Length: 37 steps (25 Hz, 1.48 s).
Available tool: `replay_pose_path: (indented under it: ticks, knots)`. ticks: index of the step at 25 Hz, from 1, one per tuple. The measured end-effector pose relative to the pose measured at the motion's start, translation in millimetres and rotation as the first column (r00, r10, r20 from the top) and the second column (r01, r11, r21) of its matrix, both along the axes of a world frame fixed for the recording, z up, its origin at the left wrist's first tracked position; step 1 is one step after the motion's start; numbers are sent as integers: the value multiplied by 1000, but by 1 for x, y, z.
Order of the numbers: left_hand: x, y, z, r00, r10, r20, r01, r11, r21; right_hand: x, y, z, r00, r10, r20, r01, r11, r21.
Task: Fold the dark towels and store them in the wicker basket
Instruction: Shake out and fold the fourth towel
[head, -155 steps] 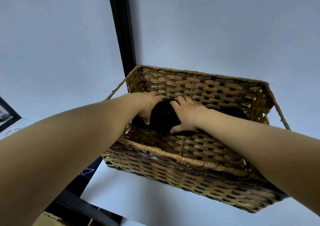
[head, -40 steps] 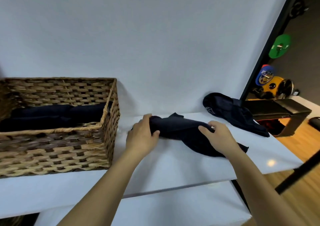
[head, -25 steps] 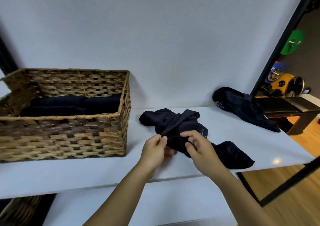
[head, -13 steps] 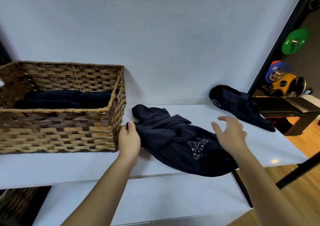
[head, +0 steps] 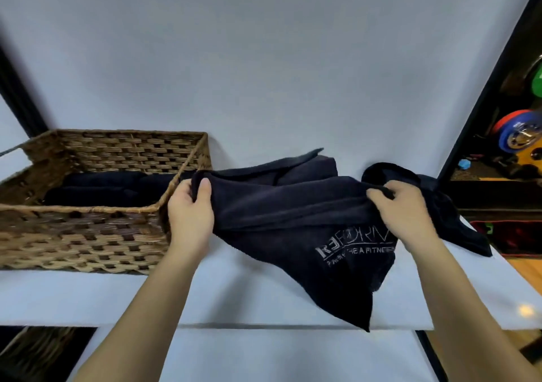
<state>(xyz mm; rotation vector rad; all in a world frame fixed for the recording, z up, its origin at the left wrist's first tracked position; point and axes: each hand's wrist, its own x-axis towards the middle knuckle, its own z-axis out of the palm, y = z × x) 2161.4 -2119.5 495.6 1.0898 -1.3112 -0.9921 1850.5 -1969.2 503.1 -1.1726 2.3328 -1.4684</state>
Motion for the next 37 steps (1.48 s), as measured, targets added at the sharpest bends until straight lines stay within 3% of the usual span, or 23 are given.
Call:
replay_pose_path:
  ticks: [1, 3, 4, 7, 8, 12, 13, 15, 17, 18, 19, 21, 23, 25, 26, 27, 29, 31, 32, 33, 34, 35, 37]
  knots:
    - [0, -3, -6, 968, -90, 233, 80, 995, 53, -8, 7, 0, 994, 104, -38, -92, 964, 250]
    - [-2, -3, -29, 687, -286, 668, 172, 957, 232, -9, 19, -12, 954, 297, 42, -239, 669, 704]
    - [-4, -1, -40, 571, -298, 765, 144, 954, 264, -6, 19, -21, 948, 309, 71, -251, 592, 766]
    - [-8, 4, -52, 465, -219, 858, 39, 973, 227, 13, 5, -37, 979, 179, -101, -73, 761, 645]
    - [-10, 7, -51, 408, -214, 887, 24, 974, 224, 21, -1, -41, 970, 178, -167, -26, 755, 655]
    - [-8, 23, -45, 115, -306, 945, 18, 952, 306, 46, -15, -51, 928, 300, -222, -1, 597, 802]
    - [-6, 24, -46, 123, -343, 931, 39, 939, 341, 47, -18, -52, 938, 309, -156, -64, 599, 798]
    - [-3, 23, -44, 367, -380, 849, 179, 925, 336, 45, -23, -49, 962, 272, 29, -227, 733, 641]
    - [-3, 22, -32, 775, -297, 558, 247, 955, 166, 40, -26, -37, 963, 121, 240, -170, 966, 194]
    - [-3, 19, -21, 920, -201, 338, 185, 980, 81, 35, -27, -26, 918, 60, 392, -37, 997, -64]
    - [-2, 16, -11, 982, -130, 138, 125, 991, 48, 31, -27, -15, 843, 56, 535, 86, 968, -236]
    - [-1, 13, -2, 996, -87, 0, 87, 994, 67, 26, -22, -4, 784, 54, 618, 116, 966, -232]
    - [0, 15, -13, 921, -158, 356, 123, 985, 121, 26, -9, -11, 913, -32, 407, -44, 983, 176]
    - [4, 15, -42, 598, -304, 742, 160, 952, 261, 35, 5, -25, 986, 2, 167, -103, 795, 598]
    - [7, 17, -51, 507, -356, 785, 181, 934, 307, 39, 10, -30, 991, 43, 126, -115, 755, 646]
    - [9, 17, -54, 530, -381, 757, 219, 925, 311, 44, 14, -31, 989, 89, 118, -141, 806, 575]
    - [12, 18, -40, 789, -359, 498, 306, 933, 188, 49, 18, -26, 971, 77, 227, -97, 992, 77]
    - [14, 20, -13, 956, -293, -9, 293, 954, 63, 55, 26, -7, 903, 16, 429, 170, 905, -391]
    - [16, 22, -3, 924, -286, -255, 312, 948, 69, 56, 30, -2, 866, 11, 500, 255, 851, -459]
    - [18, 24, 2, 852, -291, -434, 373, 920, 116, 59, 35, 1, 839, 4, 544, 277, 858, -433]
    - [22, 29, 2, 820, -299, -488, 434, 881, 190, 62, 41, 1, 817, -13, 576, 252, 907, -337]
    - [25, 33, -4, 856, -326, -401, 455, 844, 285, 67, 49, -3, 789, -36, 613, 198, 960, -198]
    - [32, 45, -32, 877, -477, 51, 413, 805, 426, 84, 69, -20, 796, -86, 599, 13, 992, 126]
